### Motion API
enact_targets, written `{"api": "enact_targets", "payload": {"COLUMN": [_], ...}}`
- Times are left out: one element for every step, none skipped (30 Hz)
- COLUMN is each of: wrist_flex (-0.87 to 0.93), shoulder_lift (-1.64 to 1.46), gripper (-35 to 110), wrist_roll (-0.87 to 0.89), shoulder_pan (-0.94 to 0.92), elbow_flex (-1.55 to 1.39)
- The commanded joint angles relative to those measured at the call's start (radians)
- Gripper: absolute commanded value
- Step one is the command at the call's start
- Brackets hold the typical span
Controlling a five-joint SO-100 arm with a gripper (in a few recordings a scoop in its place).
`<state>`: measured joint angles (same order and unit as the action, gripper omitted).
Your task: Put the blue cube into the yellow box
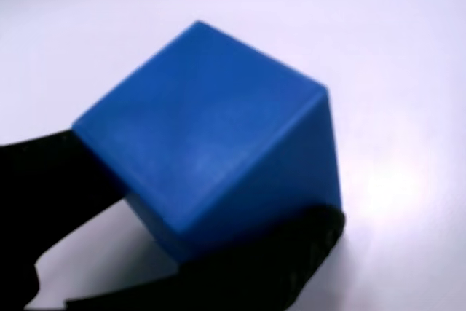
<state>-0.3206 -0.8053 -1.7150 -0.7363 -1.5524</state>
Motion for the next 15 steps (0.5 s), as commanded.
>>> {"api": "enact_targets", "payload": {"wrist_flex": [-0.014, -0.012, -0.011, -0.009, -0.005, -0.003, 0.005, 0.014, 0.023, 0.034, 0.046, 0.057, 0.067, 0.077, 0.089], "shoulder_lift": [-0.072, -0.074, -0.074, -0.075, -0.077, -0.081, -0.091, -0.103, -0.120, -0.141, -0.166, -0.196, -0.230, -0.265, -0.307], "gripper": [22, 21, 21, 21, 20, 20, 20, 20, 20, 20, 19, 19, 19, 19, 19], "wrist_roll": [-0.026, -0.029, -0.032, -0.034, -0.037, -0.037, -0.037, -0.032, -0.026, -0.020, -0.012, -0.002, 0.006, 0.014, 0.021], "shoulder_pan": [-0.026, -0.026, -0.028, -0.029, -0.029, -0.031, -0.031, -0.031, -0.029, -0.026, -0.021, -0.014, -0.005, 0.008, 0.021], "elbow_flex": [0.097, 0.097, 0.097, 0.097, 0.097, 0.094, 0.091, 0.089, 0.084, 0.078, 0.071, 0.061, 0.051, 0.037, 0.020]}}
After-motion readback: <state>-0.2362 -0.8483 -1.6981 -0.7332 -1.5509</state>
